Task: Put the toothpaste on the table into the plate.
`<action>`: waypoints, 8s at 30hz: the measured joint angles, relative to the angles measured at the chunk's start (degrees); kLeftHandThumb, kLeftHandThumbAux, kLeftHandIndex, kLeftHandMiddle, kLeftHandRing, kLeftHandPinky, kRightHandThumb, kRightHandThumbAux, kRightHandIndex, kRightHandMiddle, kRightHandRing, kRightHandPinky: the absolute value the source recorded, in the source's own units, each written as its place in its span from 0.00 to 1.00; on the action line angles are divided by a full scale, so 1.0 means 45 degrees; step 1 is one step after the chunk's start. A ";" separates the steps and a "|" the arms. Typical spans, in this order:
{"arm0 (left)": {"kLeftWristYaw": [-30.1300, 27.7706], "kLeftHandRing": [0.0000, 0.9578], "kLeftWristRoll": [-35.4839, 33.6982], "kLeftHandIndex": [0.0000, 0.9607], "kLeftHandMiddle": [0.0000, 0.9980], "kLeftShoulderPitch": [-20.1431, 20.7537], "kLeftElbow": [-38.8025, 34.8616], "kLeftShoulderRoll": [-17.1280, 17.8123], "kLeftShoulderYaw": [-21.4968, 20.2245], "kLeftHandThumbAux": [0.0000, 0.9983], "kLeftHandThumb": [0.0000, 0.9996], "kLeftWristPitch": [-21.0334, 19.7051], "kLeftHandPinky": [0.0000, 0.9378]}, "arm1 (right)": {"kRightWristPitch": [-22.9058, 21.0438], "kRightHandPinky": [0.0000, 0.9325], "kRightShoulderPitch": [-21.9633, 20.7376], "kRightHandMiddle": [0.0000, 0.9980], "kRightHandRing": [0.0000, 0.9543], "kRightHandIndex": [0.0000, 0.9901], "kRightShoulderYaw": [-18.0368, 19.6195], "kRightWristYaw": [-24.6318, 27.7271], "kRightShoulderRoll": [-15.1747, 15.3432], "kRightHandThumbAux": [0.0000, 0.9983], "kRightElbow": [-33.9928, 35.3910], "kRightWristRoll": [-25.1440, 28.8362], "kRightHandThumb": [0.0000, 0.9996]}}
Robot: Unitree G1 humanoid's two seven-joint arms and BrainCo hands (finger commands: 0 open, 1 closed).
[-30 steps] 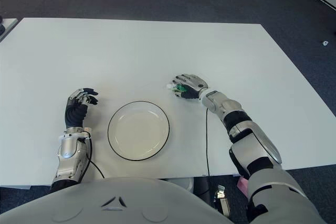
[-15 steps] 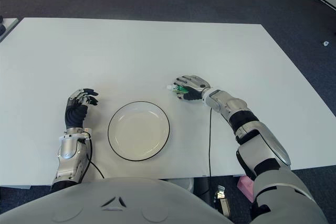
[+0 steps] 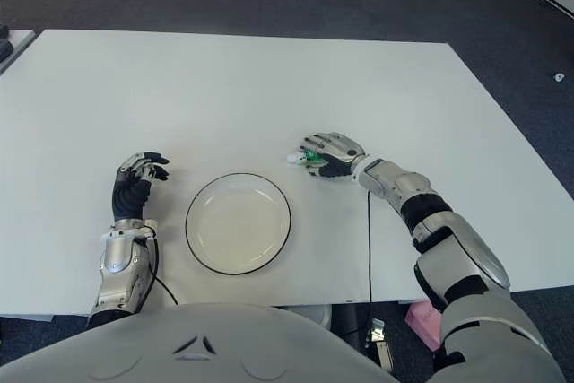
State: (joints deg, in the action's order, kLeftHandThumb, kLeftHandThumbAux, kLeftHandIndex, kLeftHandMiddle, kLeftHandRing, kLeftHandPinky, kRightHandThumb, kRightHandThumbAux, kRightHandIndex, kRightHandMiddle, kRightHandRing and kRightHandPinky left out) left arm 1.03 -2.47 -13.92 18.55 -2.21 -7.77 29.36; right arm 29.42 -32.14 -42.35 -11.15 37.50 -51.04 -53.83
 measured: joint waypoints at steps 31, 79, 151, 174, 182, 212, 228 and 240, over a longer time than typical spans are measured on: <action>0.0003 0.60 0.0006 0.44 0.48 -0.0553 -0.0611 -0.0071 0.0006 0.68 0.84 -0.0256 0.58 | -0.0003 0.48 0.1411 0.38 0.44 0.41 0.2118 -0.2302 -0.1529 0.42 -0.1364 0.2784 0.90; 0.0002 0.59 -0.0084 0.45 0.47 -0.0948 -0.1119 -0.0062 -0.0018 0.68 0.84 -0.0805 0.57 | -0.1342 0.44 0.1529 0.44 0.49 0.47 0.2936 -0.4280 -0.3158 0.67 -0.2203 0.3176 1.00; 0.0001 0.60 -0.0201 0.44 0.48 -0.0318 -0.0408 -0.0035 -0.0061 0.68 0.84 -0.0259 0.59 | 0.2963 0.54 0.5958 0.42 0.50 0.43 0.4689 -0.2542 -0.3596 0.67 0.9022 0.3371 1.00; -0.0001 0.61 -0.0207 0.44 0.48 -0.0185 -0.0227 -0.0023 -0.0054 0.68 0.84 -0.0125 0.58 | 0.2271 0.86 0.6455 0.54 0.61 0.40 0.3858 0.4359 -0.2707 0.65 1.0339 0.6391 0.95; -0.0001 0.61 -0.0201 0.44 0.48 -0.0175 -0.0154 -0.0022 -0.0056 0.68 0.84 -0.0001 0.61 | 0.1829 0.93 0.6582 0.49 0.83 0.45 0.3648 0.5310 -0.2957 0.67 1.0325 0.6520 0.86; 0.0002 0.60 -0.0001 0.45 0.47 -0.0177 -0.0110 -0.0021 -0.0062 0.68 0.84 0.0053 0.58 | 0.2981 0.94 0.5655 0.49 0.89 0.45 0.2960 0.5530 -0.4008 0.67 0.6964 0.6553 0.85; 0.0006 0.60 0.0034 0.44 0.48 -0.0179 -0.0112 -0.0022 -0.0058 0.68 0.84 0.0052 0.60 | 0.2084 0.16 0.5782 0.22 0.20 0.19 0.2900 0.6830 -0.3779 0.48 0.7455 0.7316 0.50; 0.0080 0.60 0.0034 0.44 0.48 -0.0183 -0.0113 -0.0024 -0.0049 0.68 0.84 0.0045 0.58 | 0.2143 0.00 0.6066 0.00 0.00 0.00 0.2767 0.7506 -0.3580 0.26 0.7589 0.7772 0.23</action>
State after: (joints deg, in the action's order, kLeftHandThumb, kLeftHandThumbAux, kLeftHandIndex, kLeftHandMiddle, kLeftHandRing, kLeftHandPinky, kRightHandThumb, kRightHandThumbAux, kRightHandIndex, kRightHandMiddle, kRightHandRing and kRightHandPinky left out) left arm 1.39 -2.32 -14.74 18.04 -2.32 -7.99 29.56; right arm 39.06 -4.84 -29.90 22.63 21.39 -16.89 -18.86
